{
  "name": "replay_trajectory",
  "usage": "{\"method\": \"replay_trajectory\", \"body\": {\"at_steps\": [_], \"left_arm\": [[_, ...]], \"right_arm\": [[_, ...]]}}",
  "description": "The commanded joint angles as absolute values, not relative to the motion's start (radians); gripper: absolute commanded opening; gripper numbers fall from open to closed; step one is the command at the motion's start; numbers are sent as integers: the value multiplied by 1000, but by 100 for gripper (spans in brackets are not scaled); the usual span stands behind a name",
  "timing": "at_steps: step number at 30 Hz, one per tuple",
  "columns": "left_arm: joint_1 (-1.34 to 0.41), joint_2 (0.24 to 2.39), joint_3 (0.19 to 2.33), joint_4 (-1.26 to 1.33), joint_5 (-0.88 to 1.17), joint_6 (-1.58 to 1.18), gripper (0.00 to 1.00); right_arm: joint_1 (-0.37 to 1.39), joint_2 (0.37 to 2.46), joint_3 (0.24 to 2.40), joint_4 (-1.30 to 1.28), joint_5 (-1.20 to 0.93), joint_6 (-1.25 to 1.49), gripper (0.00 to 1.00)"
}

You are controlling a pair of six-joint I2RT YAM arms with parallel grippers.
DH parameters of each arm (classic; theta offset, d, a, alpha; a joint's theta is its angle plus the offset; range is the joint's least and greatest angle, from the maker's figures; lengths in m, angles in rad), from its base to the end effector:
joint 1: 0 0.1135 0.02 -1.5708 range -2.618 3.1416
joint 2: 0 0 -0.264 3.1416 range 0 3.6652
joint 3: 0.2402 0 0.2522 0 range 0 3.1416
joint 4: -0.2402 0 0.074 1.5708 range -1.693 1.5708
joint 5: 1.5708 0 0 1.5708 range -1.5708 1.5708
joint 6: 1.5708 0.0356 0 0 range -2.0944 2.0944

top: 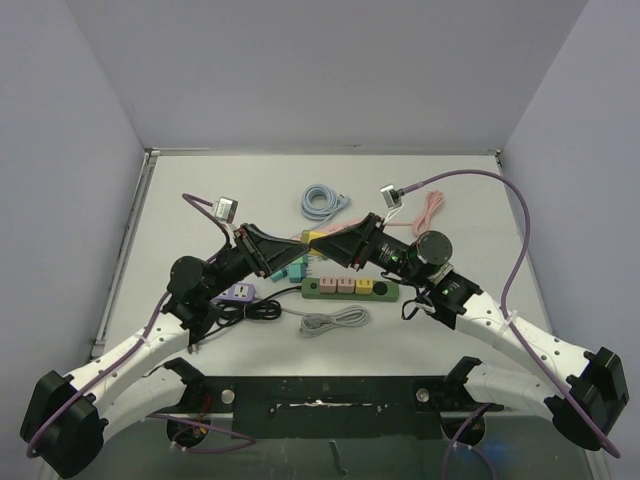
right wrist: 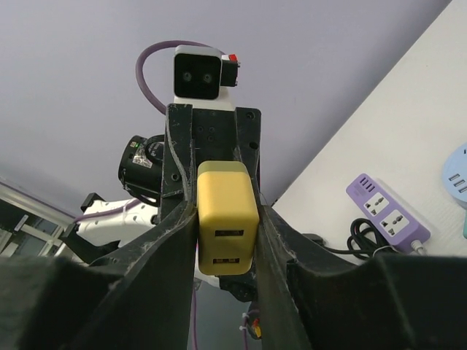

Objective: Insert the plug

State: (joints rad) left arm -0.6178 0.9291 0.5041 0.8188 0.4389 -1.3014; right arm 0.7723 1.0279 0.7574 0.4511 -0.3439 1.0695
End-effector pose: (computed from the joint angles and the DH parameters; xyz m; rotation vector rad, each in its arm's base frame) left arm 0.1608 -0.1328 0.3194 -0.0283 1.4675 -1.8865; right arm 0.1646 0.1771 0.3512 -0.0937 1.6506 1.7152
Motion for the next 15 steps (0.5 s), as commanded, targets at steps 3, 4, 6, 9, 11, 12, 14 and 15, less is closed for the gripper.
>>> {"method": "replay_trajectory", "body": {"at_steps": [3, 4, 6, 9, 11, 12, 14, 15], "left_arm": [[-612, 914, 512, 825, 406, -1292, 23], [-611, 904, 507, 806, 398, -1280, 32], [-607, 880, 493, 750, 380, -1242, 45], [-597, 825, 475, 616, 337, -1141, 58], [-588, 779, 475, 477, 294, -1037, 63], [-584, 754, 479, 392, 261, -980, 65], [-578, 710, 493, 208, 190, -874, 67], [-575, 691, 499, 137, 159, -823, 67]], "right_arm": [[754, 987, 822, 353, -370, 935, 0], [742, 979, 833, 304, -361, 893, 0], [705, 966, 860, 201, -367, 780, 0], [633, 964, 925, -37, -371, 559, 0], [586, 980, 978, -215, -361, 383, 0], [560, 999, 1010, -297, -364, 304, 0], [524, 1024, 1039, -434, -362, 133, 0], [515, 1035, 1052, -488, -345, 64, 0]]}}
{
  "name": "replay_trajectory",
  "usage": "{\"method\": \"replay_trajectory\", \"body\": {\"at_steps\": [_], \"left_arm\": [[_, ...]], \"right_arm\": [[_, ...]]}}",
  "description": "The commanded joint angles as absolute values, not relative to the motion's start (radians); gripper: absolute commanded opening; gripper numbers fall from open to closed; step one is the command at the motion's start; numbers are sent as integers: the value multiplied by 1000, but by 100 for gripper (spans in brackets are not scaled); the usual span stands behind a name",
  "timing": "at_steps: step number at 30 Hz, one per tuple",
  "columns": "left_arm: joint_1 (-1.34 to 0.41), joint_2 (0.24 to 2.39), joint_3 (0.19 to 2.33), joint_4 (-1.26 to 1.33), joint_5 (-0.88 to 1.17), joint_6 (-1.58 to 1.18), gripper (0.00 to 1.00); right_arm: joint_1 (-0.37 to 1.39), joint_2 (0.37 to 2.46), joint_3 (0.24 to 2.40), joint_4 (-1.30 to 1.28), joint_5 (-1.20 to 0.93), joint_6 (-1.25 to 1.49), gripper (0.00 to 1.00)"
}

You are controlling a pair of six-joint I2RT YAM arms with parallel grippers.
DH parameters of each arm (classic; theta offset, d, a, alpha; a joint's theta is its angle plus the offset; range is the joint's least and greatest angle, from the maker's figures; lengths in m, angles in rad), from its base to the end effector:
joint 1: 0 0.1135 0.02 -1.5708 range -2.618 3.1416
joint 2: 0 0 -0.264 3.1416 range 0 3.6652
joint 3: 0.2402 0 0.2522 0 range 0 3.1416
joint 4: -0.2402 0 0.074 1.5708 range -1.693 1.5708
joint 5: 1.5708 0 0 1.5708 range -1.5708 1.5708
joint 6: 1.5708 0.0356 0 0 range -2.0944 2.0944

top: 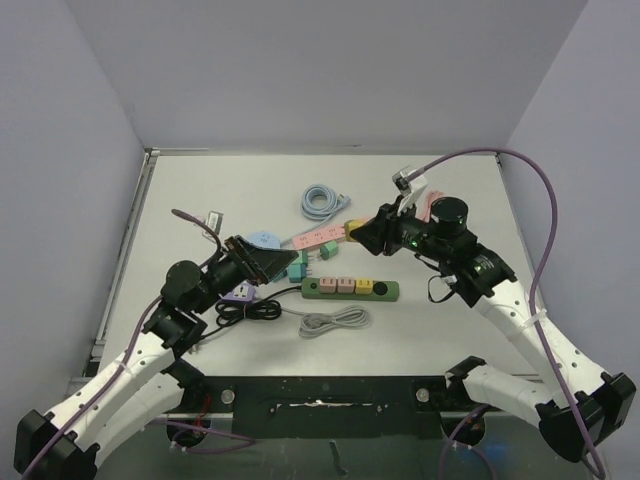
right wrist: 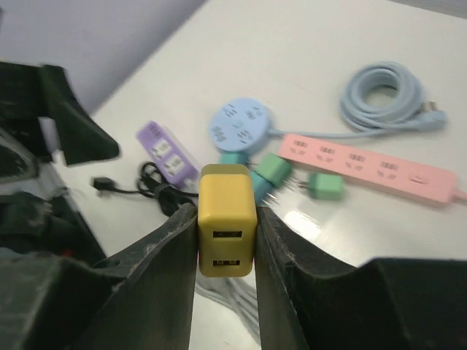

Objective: Insert the plug

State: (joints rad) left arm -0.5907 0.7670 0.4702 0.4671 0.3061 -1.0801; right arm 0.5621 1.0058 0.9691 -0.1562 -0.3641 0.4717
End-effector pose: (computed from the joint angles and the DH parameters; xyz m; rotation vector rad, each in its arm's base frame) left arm 0.1503 -0.1137 0.3007 -0.1026 1.6091 -1.5598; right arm 0.1886 0.1338 0.3669 -0.3651 1.8420 1.0528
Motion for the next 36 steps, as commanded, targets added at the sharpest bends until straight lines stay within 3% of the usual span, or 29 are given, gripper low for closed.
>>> {"method": "replay_trajectory", "body": {"at_steps": [1, 13, 24, 36], "left_arm": [[-572, 675, 510, 72, 125, -782, 68], [-563, 620, 630, -256, -59, -475, 68], [-544, 593, 609, -243, -141, -460, 67], [-498, 534, 587, -233, -191, -454, 68]], "right_arm": [[508, 1047, 1065, -545, -332, -5, 0], [506, 1242, 1144, -984, -118, -487, 0], [506, 1334, 1127, -962, -225, -660, 0], [529, 1459, 1130, -917, -207, -761, 0]]}}
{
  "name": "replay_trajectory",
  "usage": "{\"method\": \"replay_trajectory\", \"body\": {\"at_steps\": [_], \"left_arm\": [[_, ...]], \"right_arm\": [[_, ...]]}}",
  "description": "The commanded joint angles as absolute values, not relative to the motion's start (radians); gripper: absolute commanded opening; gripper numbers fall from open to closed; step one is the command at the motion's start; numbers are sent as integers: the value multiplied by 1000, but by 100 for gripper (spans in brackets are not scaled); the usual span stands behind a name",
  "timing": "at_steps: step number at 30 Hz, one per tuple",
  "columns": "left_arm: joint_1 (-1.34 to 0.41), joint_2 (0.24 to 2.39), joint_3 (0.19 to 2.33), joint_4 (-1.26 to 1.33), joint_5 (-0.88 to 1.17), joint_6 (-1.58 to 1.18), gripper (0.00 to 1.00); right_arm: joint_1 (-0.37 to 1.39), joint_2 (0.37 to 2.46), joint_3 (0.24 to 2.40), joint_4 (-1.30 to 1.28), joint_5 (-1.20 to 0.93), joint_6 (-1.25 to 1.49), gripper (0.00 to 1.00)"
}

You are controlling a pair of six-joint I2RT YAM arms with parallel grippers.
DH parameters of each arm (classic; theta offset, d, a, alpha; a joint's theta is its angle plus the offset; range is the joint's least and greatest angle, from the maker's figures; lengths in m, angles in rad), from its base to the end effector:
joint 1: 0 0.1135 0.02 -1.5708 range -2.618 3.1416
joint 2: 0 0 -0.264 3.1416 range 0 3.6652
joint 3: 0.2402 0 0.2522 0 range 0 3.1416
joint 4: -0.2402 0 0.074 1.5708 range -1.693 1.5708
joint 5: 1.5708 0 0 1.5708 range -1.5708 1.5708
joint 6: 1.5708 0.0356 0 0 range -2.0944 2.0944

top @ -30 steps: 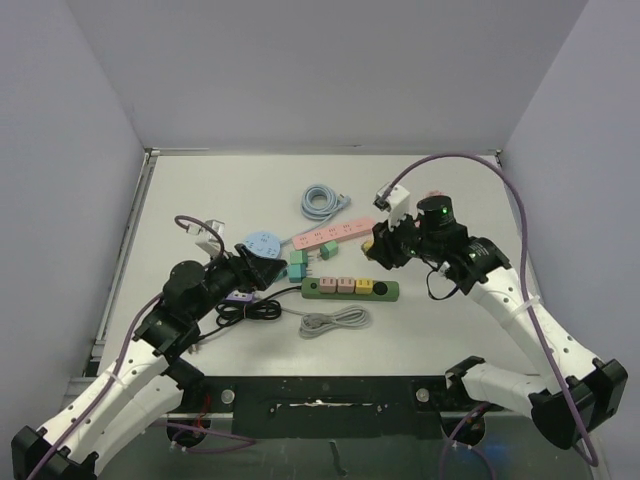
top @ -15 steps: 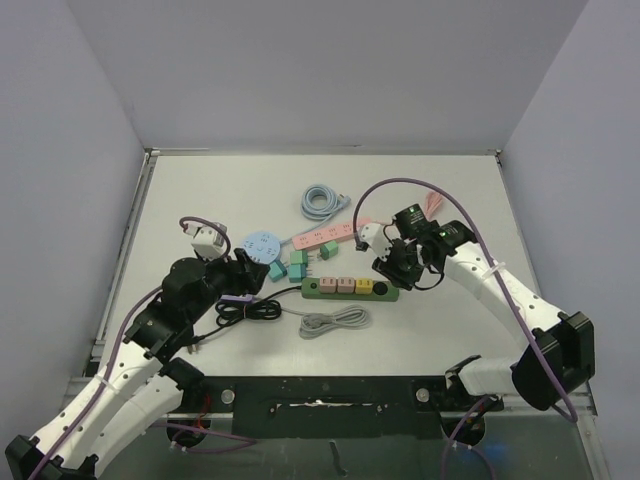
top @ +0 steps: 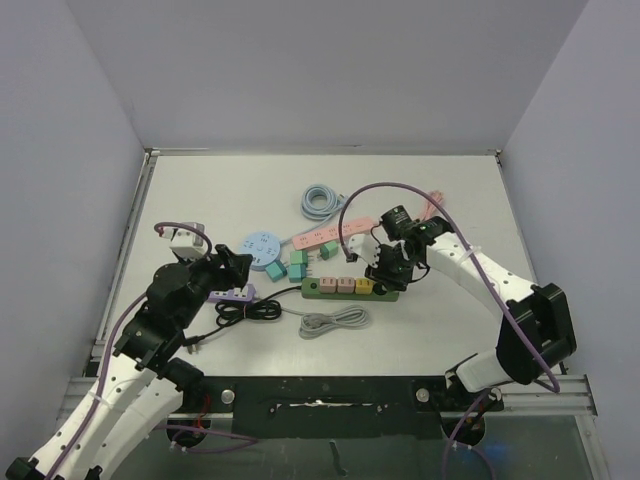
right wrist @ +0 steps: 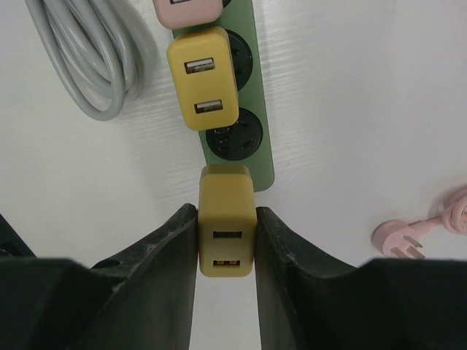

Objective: Insert the plug

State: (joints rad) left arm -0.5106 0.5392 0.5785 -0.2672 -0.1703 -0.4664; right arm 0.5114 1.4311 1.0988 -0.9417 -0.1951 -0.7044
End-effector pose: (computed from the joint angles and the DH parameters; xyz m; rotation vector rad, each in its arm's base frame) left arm 0.1270 -0.0642 0.2940 -0.0834 1.8268 -0.5429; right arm 0.2288 0.1363 0.2476 -1.6438 2.2903 0.2340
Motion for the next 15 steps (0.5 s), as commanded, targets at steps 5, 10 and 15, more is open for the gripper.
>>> {"method": "replay_trajectory", "body": {"at_steps": [5, 10, 15], "left_arm": [[-497, 537, 583, -235, -185, -454, 68], [-495, 540, 581, -227, -181, -454, 68], [-485, 534, 574, -220, -183, -455, 67]], "right_arm": [[542, 1476, 1112, -883, -197, -798, 0], [541, 1482, 1121, -868, -214, -830, 0], [541, 1495, 1122, -872, -226, -853, 0]]}}
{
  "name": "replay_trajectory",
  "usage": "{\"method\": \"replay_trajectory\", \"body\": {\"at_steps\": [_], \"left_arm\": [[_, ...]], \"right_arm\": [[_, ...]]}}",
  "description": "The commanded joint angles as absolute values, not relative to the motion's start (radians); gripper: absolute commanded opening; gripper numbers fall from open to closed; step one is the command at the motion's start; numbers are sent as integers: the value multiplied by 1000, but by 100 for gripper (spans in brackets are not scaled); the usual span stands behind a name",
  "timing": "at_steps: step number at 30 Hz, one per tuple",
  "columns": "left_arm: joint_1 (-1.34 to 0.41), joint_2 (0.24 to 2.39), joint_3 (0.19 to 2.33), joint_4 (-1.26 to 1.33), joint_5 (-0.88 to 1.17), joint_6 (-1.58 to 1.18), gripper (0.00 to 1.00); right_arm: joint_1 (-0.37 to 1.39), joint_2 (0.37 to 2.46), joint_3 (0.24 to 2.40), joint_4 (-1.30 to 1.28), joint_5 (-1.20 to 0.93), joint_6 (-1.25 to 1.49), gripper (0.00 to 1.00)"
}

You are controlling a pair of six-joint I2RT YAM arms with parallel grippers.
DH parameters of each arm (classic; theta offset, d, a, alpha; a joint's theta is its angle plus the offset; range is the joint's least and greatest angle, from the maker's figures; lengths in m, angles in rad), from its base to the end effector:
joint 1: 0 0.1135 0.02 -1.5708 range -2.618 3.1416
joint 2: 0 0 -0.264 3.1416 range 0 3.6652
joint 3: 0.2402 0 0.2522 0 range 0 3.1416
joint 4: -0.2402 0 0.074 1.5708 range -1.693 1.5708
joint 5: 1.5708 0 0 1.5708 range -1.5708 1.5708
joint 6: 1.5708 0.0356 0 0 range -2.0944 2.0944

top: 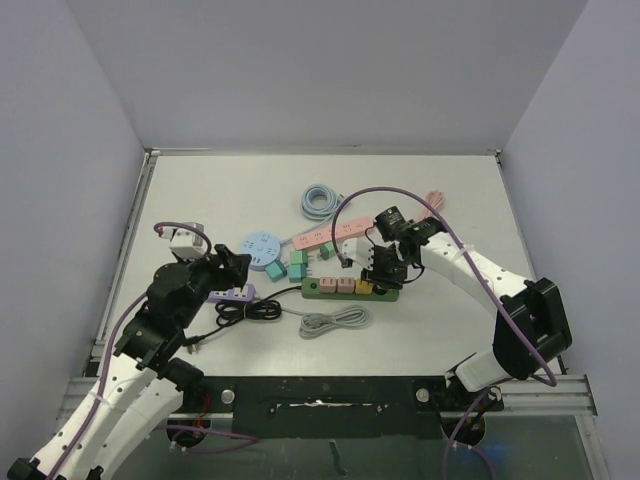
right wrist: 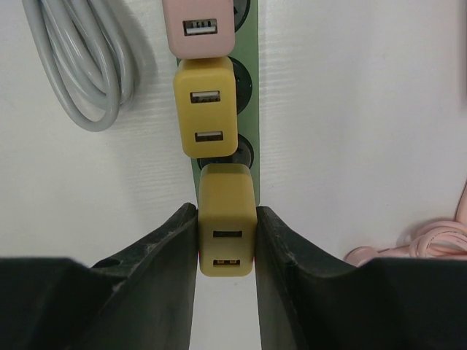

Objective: Insert the plug

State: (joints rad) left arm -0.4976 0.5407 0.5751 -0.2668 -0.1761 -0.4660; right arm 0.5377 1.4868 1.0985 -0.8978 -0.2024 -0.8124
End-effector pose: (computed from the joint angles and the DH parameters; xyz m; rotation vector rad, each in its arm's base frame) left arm 0.1282 -0.0626 0.2927 -0.0986 1.8283 -0.5266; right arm 0.2350 0.1485 0.2349 -1.7968 2.1788 0.2286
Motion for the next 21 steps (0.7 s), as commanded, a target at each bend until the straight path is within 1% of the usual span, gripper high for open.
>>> {"method": "replay_trajectory", "body": {"at_steps": [1, 11, 21], "left_arm": [[-483, 534, 572, -217, -180, -457, 68], [-473, 536, 567, -209, -162, -454, 68], [-469, 521, 564, -211, -158, -456, 68]], "right_arm": [[541, 1496, 1124, -872, -229, -856, 0], [540, 1529, 1112, -858, -288, -876, 0], [537, 1547, 1043, -822, -212, -876, 1]]}}
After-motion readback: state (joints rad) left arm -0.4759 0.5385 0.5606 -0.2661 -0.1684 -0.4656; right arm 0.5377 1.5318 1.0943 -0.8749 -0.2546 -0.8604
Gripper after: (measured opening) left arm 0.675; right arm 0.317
